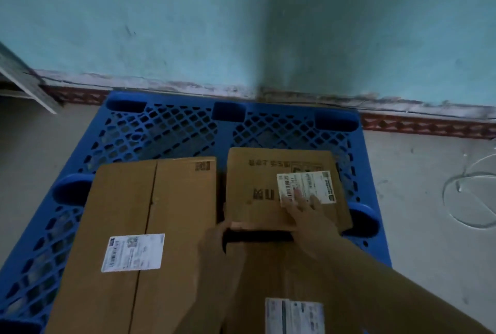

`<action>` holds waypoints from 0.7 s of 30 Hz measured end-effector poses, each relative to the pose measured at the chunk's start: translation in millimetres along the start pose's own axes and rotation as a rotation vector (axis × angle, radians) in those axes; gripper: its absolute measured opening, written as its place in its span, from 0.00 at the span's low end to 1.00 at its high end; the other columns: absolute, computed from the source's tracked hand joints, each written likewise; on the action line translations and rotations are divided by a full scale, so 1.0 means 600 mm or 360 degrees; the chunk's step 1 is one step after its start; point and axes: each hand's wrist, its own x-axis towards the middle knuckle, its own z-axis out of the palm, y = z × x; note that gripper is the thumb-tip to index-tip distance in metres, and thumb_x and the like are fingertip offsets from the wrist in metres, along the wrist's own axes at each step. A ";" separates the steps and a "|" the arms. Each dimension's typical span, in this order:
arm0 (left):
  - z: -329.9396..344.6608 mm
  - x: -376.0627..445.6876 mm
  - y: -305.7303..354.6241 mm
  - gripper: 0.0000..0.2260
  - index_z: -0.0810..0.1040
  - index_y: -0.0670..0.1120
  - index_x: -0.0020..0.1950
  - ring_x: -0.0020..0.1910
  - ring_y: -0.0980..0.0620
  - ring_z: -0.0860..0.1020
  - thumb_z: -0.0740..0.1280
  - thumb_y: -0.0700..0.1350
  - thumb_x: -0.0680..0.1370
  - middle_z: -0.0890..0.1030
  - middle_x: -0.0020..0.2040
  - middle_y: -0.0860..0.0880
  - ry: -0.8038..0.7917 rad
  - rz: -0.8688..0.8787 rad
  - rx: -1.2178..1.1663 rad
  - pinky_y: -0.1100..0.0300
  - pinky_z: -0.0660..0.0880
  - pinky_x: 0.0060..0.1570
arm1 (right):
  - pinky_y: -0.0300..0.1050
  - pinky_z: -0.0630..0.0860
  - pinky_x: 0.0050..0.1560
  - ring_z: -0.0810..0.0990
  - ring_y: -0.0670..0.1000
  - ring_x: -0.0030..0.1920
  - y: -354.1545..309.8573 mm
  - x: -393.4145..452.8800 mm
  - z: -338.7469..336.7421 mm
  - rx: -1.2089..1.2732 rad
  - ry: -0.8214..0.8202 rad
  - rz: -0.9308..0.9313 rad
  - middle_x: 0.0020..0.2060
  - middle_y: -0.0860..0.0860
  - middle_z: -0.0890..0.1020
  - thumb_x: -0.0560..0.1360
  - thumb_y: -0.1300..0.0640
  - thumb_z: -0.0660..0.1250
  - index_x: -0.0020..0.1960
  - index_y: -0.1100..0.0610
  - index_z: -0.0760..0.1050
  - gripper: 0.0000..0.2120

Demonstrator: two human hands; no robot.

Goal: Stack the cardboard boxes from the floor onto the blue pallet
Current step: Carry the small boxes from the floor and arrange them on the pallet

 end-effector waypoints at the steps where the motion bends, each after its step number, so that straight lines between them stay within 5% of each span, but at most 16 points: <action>1: -0.015 0.023 -0.013 0.15 0.76 0.45 0.58 0.55 0.43 0.78 0.67 0.37 0.72 0.78 0.56 0.42 0.0163 0.0135 0.0099 0.54 0.72 0.52 | 0.61 0.64 0.67 0.35 0.61 0.74 -0.004 0.008 0.017 0.0032 0.0037 0.0047 0.74 0.47 0.33 0.77 0.60 0.59 0.72 0.39 0.33 0.40; 4: -0.048 0.074 -0.026 0.27 0.66 0.55 0.69 0.66 0.45 0.67 0.70 0.48 0.72 0.68 0.68 0.48 -0.0045 -0.0153 0.0223 0.43 0.66 0.64 | 0.65 0.68 0.63 0.32 0.60 0.73 -0.016 0.019 0.040 0.0054 0.0183 0.0119 0.72 0.46 0.29 0.77 0.60 0.59 0.71 0.38 0.29 0.42; 7: -0.034 0.110 -0.019 0.28 0.64 0.54 0.71 0.69 0.47 0.64 0.68 0.48 0.73 0.65 0.71 0.48 -0.0190 -0.0130 0.0163 0.47 0.63 0.67 | 0.66 0.67 0.63 0.33 0.60 0.73 -0.008 0.027 0.037 0.0030 0.0224 0.0111 0.73 0.46 0.31 0.76 0.59 0.59 0.71 0.37 0.29 0.42; 10: -0.002 0.111 0.009 0.26 0.65 0.53 0.70 0.60 0.55 0.69 0.68 0.46 0.74 0.70 0.65 0.53 -0.0406 -0.0157 -0.0141 0.61 0.65 0.58 | 0.70 0.63 0.64 0.33 0.60 0.73 -0.008 0.022 0.034 0.0016 0.0104 0.0106 0.74 0.46 0.32 0.76 0.54 0.62 0.70 0.37 0.29 0.44; 15: 0.009 0.092 0.009 0.26 0.67 0.53 0.68 0.53 0.61 0.68 0.70 0.47 0.72 0.69 0.58 0.57 -0.0484 -0.0127 -0.0253 0.68 0.65 0.49 | 0.64 0.62 0.68 0.35 0.59 0.74 -0.015 0.035 -0.011 0.0093 -0.0131 0.0127 0.74 0.45 0.34 0.71 0.47 0.68 0.73 0.37 0.36 0.46; 19: -0.038 0.087 -0.014 0.25 0.66 0.56 0.68 0.58 0.57 0.67 0.69 0.46 0.73 0.66 0.59 0.56 -0.0421 -0.0223 -0.0344 0.58 0.67 0.60 | 0.60 0.54 0.71 0.38 0.58 0.75 -0.027 0.029 -0.031 0.0247 -0.0179 0.0164 0.76 0.47 0.39 0.68 0.40 0.70 0.74 0.40 0.43 0.46; 21: -0.071 0.076 -0.031 0.24 0.68 0.54 0.67 0.61 0.51 0.69 0.69 0.43 0.73 0.68 0.64 0.52 -0.0361 -0.0345 -0.0509 0.53 0.69 0.62 | 0.55 0.51 0.72 0.45 0.57 0.75 -0.039 0.016 -0.042 0.0649 -0.0117 0.0208 0.76 0.49 0.46 0.64 0.37 0.72 0.75 0.46 0.47 0.50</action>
